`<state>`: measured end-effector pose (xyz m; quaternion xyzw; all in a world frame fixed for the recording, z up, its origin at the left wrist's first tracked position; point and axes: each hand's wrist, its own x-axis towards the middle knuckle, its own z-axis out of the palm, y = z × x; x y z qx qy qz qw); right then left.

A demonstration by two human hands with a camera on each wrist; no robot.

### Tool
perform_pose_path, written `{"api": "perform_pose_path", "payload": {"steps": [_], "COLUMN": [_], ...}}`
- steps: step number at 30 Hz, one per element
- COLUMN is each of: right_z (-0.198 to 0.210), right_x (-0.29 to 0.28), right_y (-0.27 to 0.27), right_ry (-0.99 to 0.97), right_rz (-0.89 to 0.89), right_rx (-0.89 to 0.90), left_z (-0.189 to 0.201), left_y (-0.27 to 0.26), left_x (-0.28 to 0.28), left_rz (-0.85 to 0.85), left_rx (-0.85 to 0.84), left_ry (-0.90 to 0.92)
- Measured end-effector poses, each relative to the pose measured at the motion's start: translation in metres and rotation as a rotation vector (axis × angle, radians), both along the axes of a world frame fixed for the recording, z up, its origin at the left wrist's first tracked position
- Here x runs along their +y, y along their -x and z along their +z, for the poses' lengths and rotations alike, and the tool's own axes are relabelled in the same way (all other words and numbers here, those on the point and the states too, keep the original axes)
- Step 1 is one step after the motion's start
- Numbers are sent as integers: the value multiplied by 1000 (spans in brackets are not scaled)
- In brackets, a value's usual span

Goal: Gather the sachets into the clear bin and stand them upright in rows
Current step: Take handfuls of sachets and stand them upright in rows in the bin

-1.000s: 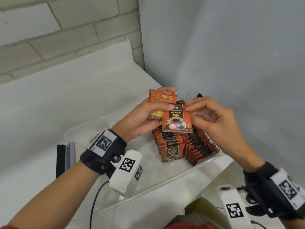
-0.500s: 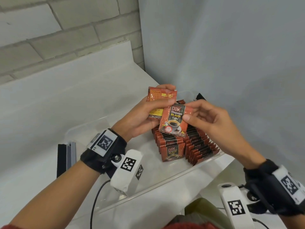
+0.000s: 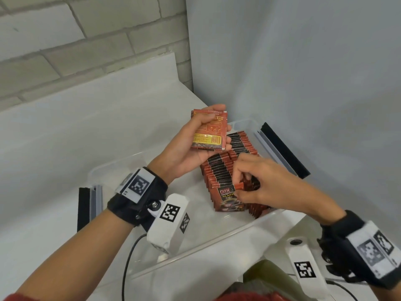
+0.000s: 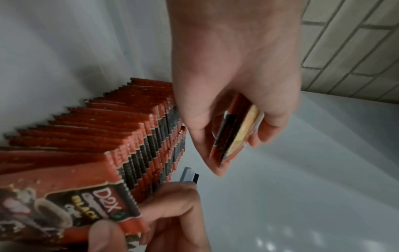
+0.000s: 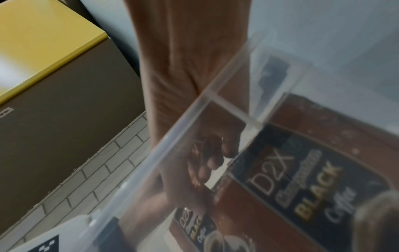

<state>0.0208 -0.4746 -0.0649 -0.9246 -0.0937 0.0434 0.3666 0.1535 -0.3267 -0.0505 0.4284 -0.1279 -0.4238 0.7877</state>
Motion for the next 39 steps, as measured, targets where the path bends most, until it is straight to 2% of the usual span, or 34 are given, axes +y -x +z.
{"api": "perform_pose_path", "payload": {"steps": [10,17,19,27,30,36,39], "right_z": [-8,-6,-5,-4,-3,4,4], "right_x": [-2,-3,-4,-6,-6,-5,-6], "right_y": [-4,-5,-4,-7,-8,-3,-1], "right_ry": [112,55,-27,-578,-625,-770,-776], "right_rz": [53,46,11,-244,-284,-332,-339], "right_rx": [80,131,131,47,-20,-248,-327], "left_z": [-3,-2,-3,-8,-9,-2,-4], "left_y": [1,1,1,3,5,4,4], "left_x": [-1,0,0,-1,-2,-2,-2], "left_rz": [7,-10,-31,-124,-129,-119,-150], "left_rx": [-5,-70,-94,-140,-142,-25,-5], "left_ry": [-16,-23,-17,-14,-32,-79,-83]}}
